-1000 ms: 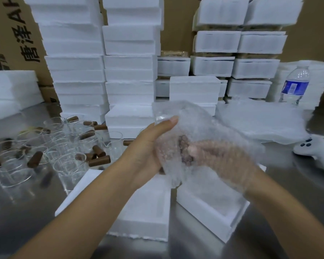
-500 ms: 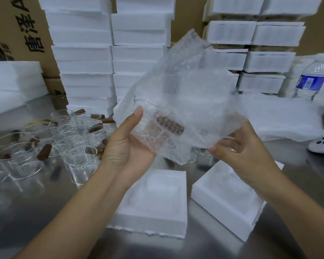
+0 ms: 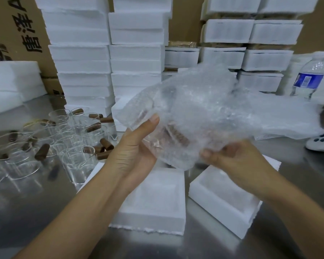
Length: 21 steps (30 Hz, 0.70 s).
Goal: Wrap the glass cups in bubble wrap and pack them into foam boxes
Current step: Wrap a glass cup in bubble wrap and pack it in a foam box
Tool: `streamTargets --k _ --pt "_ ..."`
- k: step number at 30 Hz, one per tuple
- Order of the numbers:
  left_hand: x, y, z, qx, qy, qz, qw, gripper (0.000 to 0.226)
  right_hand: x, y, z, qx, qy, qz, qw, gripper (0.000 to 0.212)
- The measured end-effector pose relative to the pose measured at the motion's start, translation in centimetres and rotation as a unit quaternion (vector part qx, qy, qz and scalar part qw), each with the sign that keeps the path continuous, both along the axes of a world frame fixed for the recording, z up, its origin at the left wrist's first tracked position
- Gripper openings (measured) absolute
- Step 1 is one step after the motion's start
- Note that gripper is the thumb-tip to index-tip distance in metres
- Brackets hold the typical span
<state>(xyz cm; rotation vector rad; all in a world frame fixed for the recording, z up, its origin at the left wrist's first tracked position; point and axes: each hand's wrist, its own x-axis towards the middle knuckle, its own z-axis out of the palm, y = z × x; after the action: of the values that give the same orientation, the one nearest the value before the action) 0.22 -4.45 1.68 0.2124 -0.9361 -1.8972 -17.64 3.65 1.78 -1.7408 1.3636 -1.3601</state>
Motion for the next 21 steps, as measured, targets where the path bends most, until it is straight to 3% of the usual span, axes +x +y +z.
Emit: streamTargets --k 2,4,6,10,15,18,21 --pt "0.0 0.0 -0.1 -0.022 -0.004 -0.011 1.0 0.064 -0.2 -0.4 0.1 -0.051 -0.072 -0.043 0.995 0.019" --pt "0.1 0.0 -0.2 -0.037 -0.012 -0.026 0.999 0.06 -0.7 -0.6 0.2 -0.08 -0.104 -0.087 0.988 0.023" --pt "0.1 0.0 -0.2 -0.033 -0.017 -0.041 0.998 0.065 -1.2 -0.7 0.4 -0.089 -0.124 -0.113 0.982 0.023" --pt "0.2 0.3 -0.3 -0.016 -0.035 -0.077 0.996 0.039 -1.6 -0.5 0.8 -0.077 -0.181 -0.116 0.973 0.027" --pt "0.0 0.6 -0.5 -0.02 -0.089 -0.114 0.989 0.051 -1.7 -0.4 1.1 -0.033 -0.268 -0.066 0.961 0.026" --pt "-0.1 0.9 -0.5 -0.029 -0.148 -0.082 0.985 0.062 -1.8 -0.4 1.3 -0.018 -0.336 -0.02 0.942 0.026" --pt "-0.1 1.0 -0.4 -0.031 -0.175 -0.028 0.984 0.063 -1.9 -0.2 1.3 -0.013 -0.343 0.06 0.937 0.033"
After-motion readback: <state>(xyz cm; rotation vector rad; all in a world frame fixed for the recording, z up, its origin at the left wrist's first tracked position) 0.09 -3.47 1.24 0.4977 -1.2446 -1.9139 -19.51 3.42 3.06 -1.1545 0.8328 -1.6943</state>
